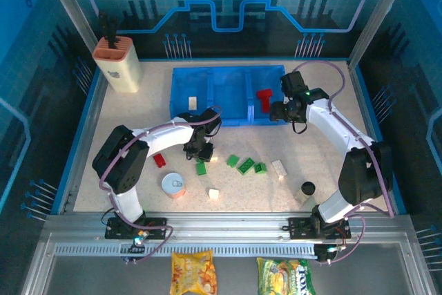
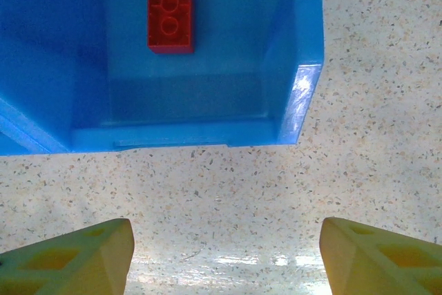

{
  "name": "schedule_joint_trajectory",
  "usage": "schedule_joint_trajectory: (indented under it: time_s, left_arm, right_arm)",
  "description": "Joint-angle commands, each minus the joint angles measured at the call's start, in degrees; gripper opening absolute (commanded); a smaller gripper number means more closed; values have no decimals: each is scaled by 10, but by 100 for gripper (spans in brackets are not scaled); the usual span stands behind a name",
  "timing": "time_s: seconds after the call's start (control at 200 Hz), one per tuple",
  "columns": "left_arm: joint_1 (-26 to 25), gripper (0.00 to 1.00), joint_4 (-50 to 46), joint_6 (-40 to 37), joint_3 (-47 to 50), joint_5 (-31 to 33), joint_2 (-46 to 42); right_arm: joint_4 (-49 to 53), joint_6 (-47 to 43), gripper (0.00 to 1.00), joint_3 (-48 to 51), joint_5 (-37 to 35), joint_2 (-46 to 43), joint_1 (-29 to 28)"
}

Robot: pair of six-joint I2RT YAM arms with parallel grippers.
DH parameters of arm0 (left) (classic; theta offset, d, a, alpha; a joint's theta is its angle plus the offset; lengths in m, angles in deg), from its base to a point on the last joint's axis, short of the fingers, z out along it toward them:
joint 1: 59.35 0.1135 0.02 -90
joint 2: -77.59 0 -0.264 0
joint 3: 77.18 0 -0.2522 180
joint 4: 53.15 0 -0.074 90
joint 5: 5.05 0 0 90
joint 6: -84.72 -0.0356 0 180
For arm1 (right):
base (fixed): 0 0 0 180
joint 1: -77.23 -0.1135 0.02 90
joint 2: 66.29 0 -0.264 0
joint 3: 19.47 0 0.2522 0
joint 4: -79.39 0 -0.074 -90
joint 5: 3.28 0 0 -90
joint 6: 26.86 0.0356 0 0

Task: Sort the legos into containers by color
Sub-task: Pick up the lego from the center of the table.

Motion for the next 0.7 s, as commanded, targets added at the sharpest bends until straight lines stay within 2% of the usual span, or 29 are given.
schedule_joint_trajectory:
  time_s: [0.0,0.29,0.695]
  left_arm:
    - [-4,37,-19,-8,-33,12,-32]
    - [-4,37,-40,-13,-117,16,-29]
    - [-3,36,-8,58,-265,40,46]
  right_arm:
    - [13,5,72,3,-1,-23,9]
    - [21,2,72,5,-7,-38,13]
    - [39,-6,73,6,-9,-68,28]
